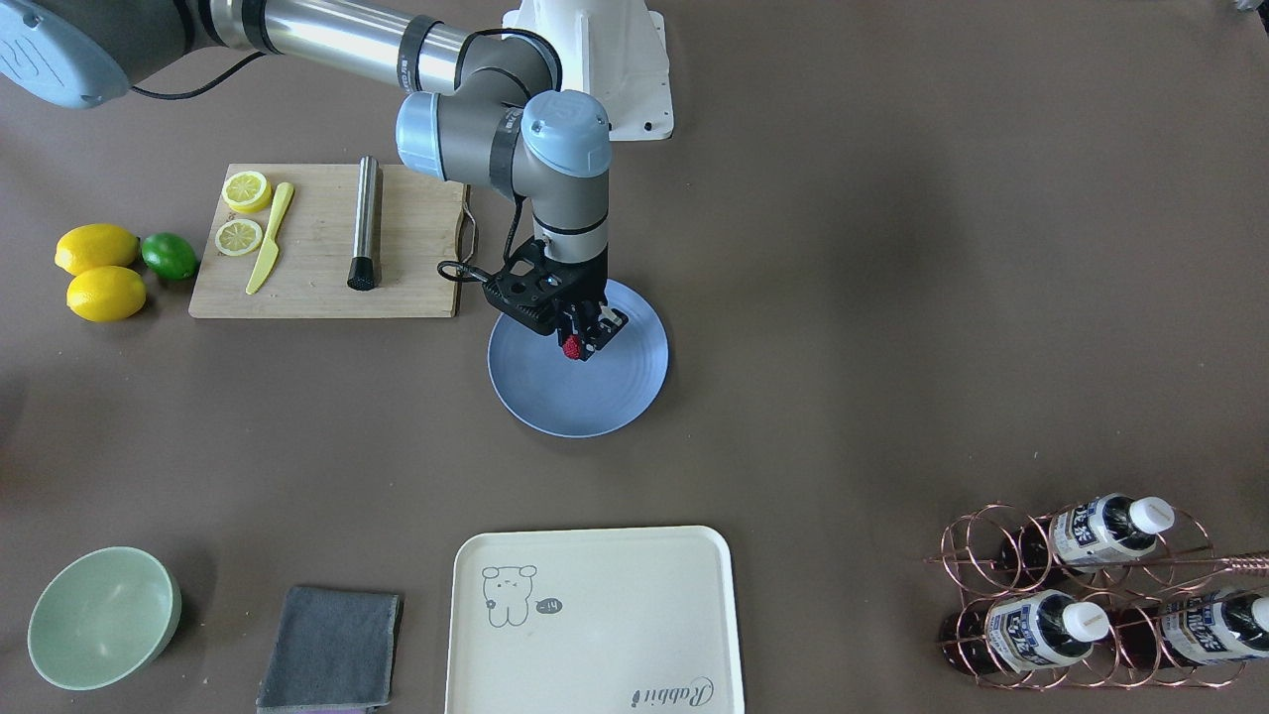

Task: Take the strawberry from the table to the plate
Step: 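Carry the strawberry with the right gripper over the blue plate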

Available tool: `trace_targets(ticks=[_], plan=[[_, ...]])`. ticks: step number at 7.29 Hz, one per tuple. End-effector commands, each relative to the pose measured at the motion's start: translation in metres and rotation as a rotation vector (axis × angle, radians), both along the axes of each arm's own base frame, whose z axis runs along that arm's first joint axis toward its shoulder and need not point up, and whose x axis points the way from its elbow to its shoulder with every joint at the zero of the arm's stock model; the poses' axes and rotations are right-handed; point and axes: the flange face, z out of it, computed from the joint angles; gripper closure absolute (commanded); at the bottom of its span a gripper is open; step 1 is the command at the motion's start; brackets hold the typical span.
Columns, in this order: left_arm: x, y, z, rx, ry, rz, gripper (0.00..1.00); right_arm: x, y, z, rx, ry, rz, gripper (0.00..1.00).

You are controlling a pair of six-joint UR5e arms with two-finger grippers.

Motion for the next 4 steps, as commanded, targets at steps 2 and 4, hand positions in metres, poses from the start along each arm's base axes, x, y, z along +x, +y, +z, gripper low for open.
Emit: trace_targets(ticks=[2,4], plan=[[-0.0004,0.0002,0.0011,-0.002,0.000,-0.001,0.01,-0.0058,0.0061,0.0002,0.023,0.008,0.010,0.93],[-0.0004,0.0002,0.0011,-0.002,0.000,-0.001,0.01,-0.0084,0.0050,0.0057,0.024,0.026,0.015,0.46]])
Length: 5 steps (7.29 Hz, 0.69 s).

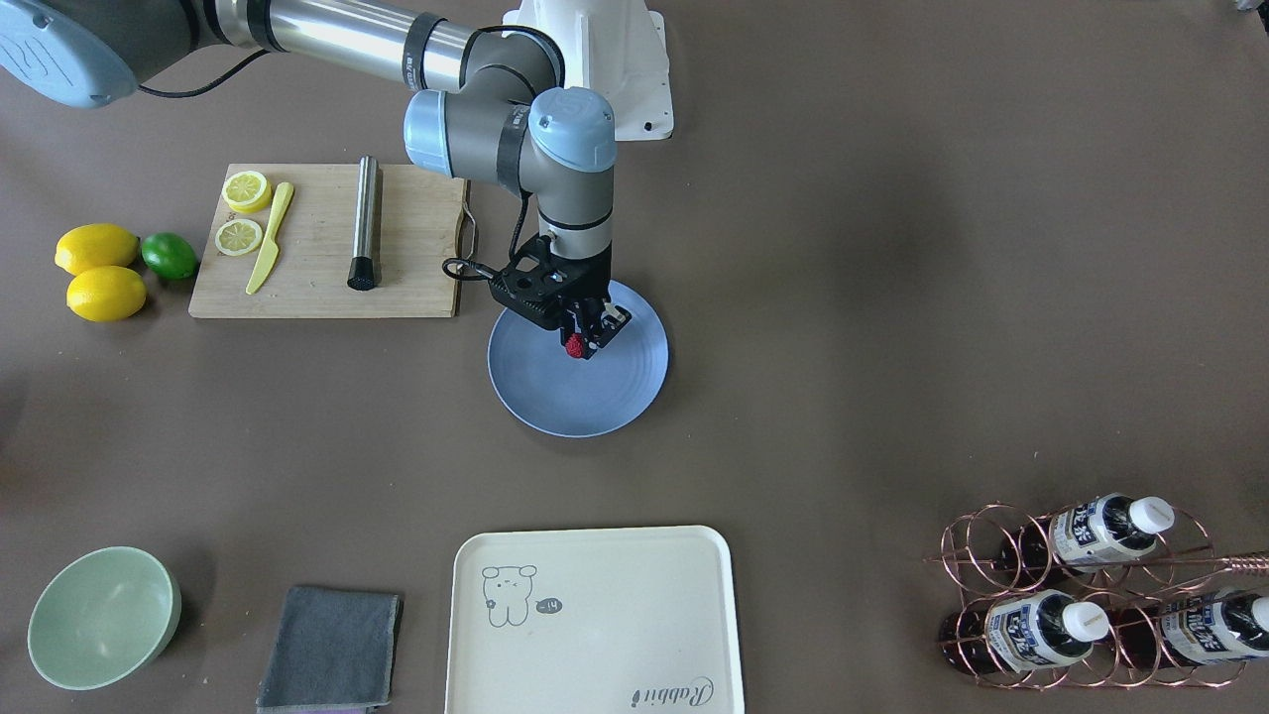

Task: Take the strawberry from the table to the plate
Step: 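Carry the strawberry with the right gripper over the blue plate, then open the right gripper to drop the strawberry and lift away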

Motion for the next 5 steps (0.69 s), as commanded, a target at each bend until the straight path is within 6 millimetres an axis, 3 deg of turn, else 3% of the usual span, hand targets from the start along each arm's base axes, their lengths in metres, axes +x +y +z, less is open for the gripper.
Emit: trace_targets(ticks=[1,2,3,5], plan=[[0.000,0.000,0.001,-0.001,0.000,0.000,0.01,-0.002,0.000,0.004,0.003,0.016,-0.002,0.39],[0.000,0.000,0.001,-0.003,0.000,0.000,0.01,-0.002,-0.001,0.004,0.011,0.019,0.002,0.29],[0.000,0.000,0.001,-0.001,0.000,0.000,0.01,-0.002,-0.002,0.006,0.020,0.025,0.004,0.00],[0.000,0.000,0.000,0.000,0.000,0.000,0.01,0.028,-0.029,-0.009,0.039,0.002,0.022,0.00]])
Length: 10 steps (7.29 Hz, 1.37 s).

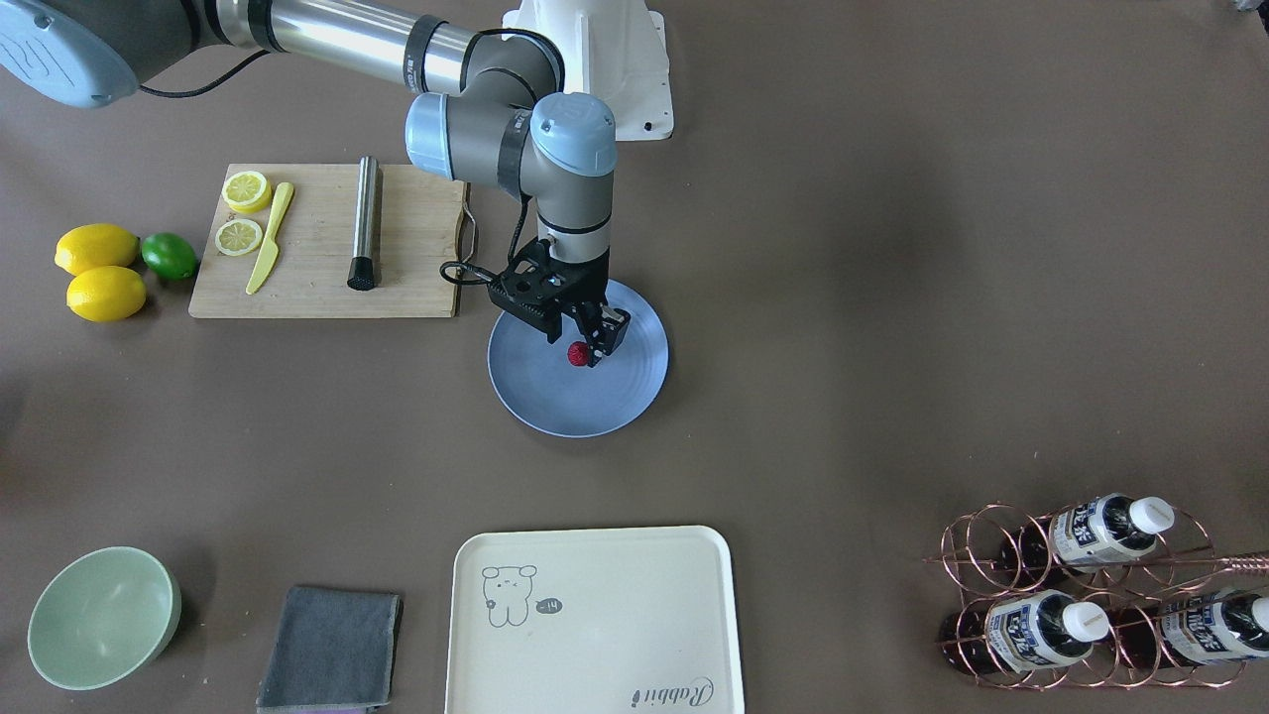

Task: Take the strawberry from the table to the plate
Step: 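Open the right gripper to drop the strawberry and lift away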

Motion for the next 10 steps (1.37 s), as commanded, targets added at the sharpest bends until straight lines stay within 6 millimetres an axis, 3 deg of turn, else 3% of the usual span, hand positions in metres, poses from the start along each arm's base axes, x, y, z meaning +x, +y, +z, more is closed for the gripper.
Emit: trace_targets(ticks=[1,2,3,4,6,8,10], plan=[[0.000,0.000,0.001,-0.002,-0.002,0.000,0.01,0.052,-0.039,-0.014,-0.015,-0.016,-0.014,0.00],[0.000,0.001,0.002,-0.006,-0.002,0.000,0.01,0.092,-0.066,-0.003,-0.016,0.018,-0.116,0.00],[0.000,0.001,0.005,-0.014,-0.003,0.000,0.01,0.136,-0.092,0.034,-0.027,0.038,-0.168,0.00],[0.000,0.002,0.010,-0.028,-0.004,-0.005,0.01,0.181,-0.105,0.082,0.026,0.081,-0.248,0.00],[-0.009,0.005,0.024,-0.048,-0.003,-0.022,0.01,0.280,-0.102,0.161,0.102,0.138,-0.372,0.00],[-0.018,0.014,0.030,-0.038,-0.002,-0.041,0.01,0.395,-0.110,0.231,0.176,0.156,-0.518,0.00],[-0.020,0.014,0.030,-0.029,-0.002,-0.045,0.01,0.511,-0.095,0.319,0.233,0.208,-0.648,0.00]])
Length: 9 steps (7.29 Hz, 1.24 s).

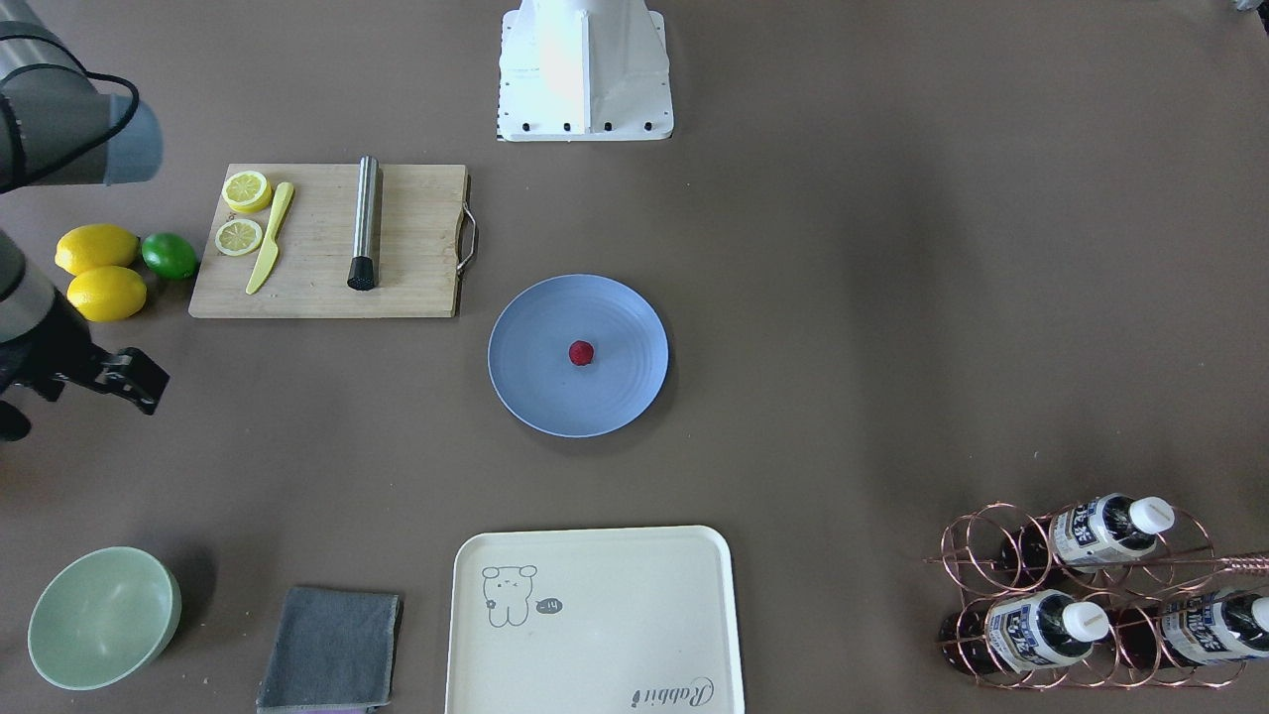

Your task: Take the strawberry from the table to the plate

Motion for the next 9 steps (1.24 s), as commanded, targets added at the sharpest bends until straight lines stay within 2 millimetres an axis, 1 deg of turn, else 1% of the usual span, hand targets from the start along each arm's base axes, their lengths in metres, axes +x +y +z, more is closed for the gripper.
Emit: trace_targets(ticks=[1,2,3,4,5,6,7,9], plan=[[-0.002,0.001,0.002,-0.002,-0.003,-0.004,0.01,0.139,0.029,0.087,0.067,-0.012,-0.140,0.00],[-0.003,0.000,-0.002,0.004,-0.007,-0.007,0.01,0.190,0.045,0.120,0.106,-0.039,-0.197,0.00],[-0.003,-0.002,-0.002,0.004,-0.007,-0.009,0.01,0.227,0.056,0.149,0.113,-0.054,-0.212,0.00],[-0.003,-0.004,-0.005,0.010,-0.007,-0.009,0.01,0.248,0.061,0.168,0.121,-0.051,-0.230,0.00],[-0.003,-0.004,-0.006,0.013,-0.007,-0.007,0.01,0.264,0.065,0.175,0.131,-0.054,-0.229,0.00],[-0.003,-0.002,-0.005,0.011,-0.007,-0.006,0.01,0.269,0.068,0.177,0.128,-0.055,-0.217,0.00],[-0.003,0.000,-0.001,0.005,-0.008,-0.006,0.01,0.270,0.077,0.179,0.126,-0.063,-0.213,0.00],[-0.004,0.001,-0.001,0.009,-0.008,-0.005,0.01,0.270,0.084,0.182,0.116,-0.074,-0.204,0.00]])
